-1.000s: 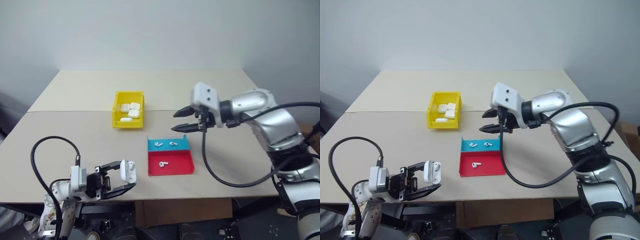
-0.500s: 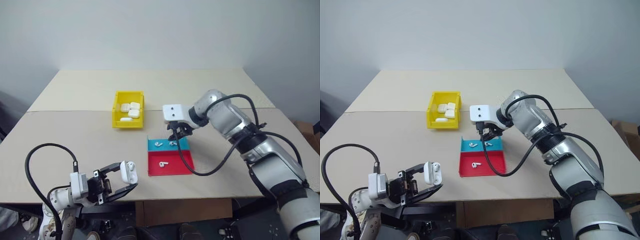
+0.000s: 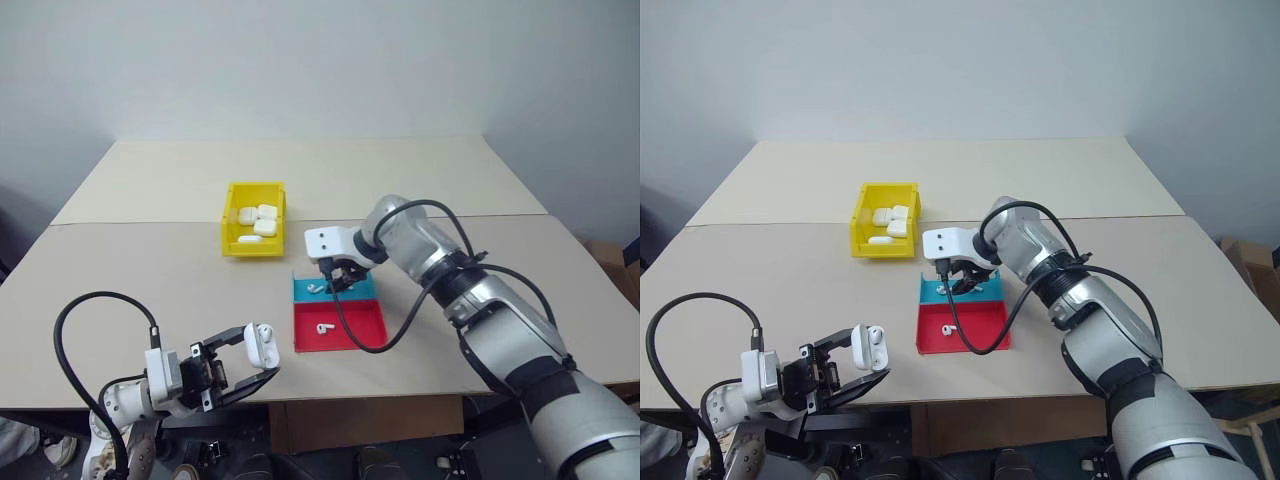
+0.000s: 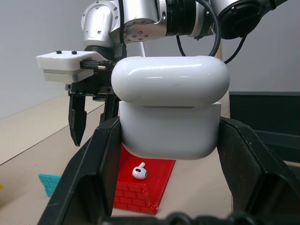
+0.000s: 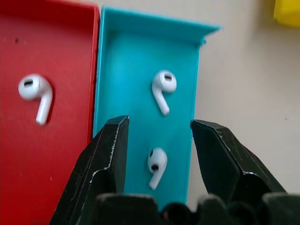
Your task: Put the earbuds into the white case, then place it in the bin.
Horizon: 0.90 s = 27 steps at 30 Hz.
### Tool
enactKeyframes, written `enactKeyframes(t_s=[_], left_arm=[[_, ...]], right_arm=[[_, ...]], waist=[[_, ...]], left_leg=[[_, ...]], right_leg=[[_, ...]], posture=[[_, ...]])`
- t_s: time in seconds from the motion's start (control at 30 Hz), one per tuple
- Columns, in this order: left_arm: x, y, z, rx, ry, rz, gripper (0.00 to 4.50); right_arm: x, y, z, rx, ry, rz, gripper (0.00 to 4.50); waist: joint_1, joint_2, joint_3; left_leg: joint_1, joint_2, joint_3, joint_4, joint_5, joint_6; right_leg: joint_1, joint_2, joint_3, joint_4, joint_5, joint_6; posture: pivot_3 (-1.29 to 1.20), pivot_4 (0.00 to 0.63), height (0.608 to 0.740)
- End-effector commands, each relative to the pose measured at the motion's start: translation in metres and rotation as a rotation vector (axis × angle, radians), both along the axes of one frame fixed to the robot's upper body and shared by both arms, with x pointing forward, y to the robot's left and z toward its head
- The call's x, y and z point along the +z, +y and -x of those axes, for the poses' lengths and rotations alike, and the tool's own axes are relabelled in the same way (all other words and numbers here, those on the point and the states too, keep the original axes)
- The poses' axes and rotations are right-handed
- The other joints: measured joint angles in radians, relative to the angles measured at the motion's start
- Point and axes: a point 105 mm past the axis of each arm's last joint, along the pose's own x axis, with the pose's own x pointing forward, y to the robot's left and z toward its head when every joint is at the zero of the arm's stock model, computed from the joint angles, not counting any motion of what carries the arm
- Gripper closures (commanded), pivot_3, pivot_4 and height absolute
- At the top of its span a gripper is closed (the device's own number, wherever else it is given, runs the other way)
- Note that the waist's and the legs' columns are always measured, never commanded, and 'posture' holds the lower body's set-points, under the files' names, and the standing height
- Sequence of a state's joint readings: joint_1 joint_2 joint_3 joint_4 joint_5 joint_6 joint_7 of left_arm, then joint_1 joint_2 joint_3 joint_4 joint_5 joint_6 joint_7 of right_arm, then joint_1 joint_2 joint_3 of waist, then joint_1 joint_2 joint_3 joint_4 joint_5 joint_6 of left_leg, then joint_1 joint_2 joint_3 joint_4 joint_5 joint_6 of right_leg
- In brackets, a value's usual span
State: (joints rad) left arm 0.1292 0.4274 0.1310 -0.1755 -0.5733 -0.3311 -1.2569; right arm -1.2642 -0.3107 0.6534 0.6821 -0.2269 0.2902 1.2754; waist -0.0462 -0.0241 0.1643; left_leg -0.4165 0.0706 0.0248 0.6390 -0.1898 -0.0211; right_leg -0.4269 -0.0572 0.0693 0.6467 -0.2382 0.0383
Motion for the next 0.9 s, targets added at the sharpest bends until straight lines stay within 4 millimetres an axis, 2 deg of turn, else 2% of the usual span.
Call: enactKeyframes(t_s=[0.03, 0.4, 0.9], left_arm=[[0.009, -0.002, 0.004, -0.005, -0.056, -0.004, 1.73], [0.009, -0.005, 0.003, 0.008, -0.066, -0.007, 1.73], [0.009, -0.006, 0.004, 0.025, -0.07, -0.009, 1.73]], right_arm=[[0.012, 0.008, -0.004, 0.029, -0.055, -0.002, 1.94], [0.0, 0.024, -0.01, 0.044, -0.067, 0.038, 1.94], [-0.011, 0.025, -0.012, 0.04, -0.055, 0.07, 1.94]], waist=[[0.0, 0.0, 0.0], [-0.001, 0.0, 0.0], [-0.002, 0.0, 0.0]], left_leg=[[0.0, 0.0, 0.0, 0.0, 0.0, 0.0], [0.0, 0.0, 0.0, 0.0, 0.0, 0.0], [0.0, 0.0, 0.0, 0.0, 0.0, 0.0]], right_leg=[[0.0, 0.0, 0.0, 0.0, 0.0, 0.0], [0.0, 0.0, 0.0, 0.0, 0.0, 0.0], [0.0, 0.0, 0.0, 0.0, 0.0, 0.0]], posture=[[0.0, 0.15, 0.74], [0.0, 0.15, 0.74], [0.0, 0.15, 0.74]])
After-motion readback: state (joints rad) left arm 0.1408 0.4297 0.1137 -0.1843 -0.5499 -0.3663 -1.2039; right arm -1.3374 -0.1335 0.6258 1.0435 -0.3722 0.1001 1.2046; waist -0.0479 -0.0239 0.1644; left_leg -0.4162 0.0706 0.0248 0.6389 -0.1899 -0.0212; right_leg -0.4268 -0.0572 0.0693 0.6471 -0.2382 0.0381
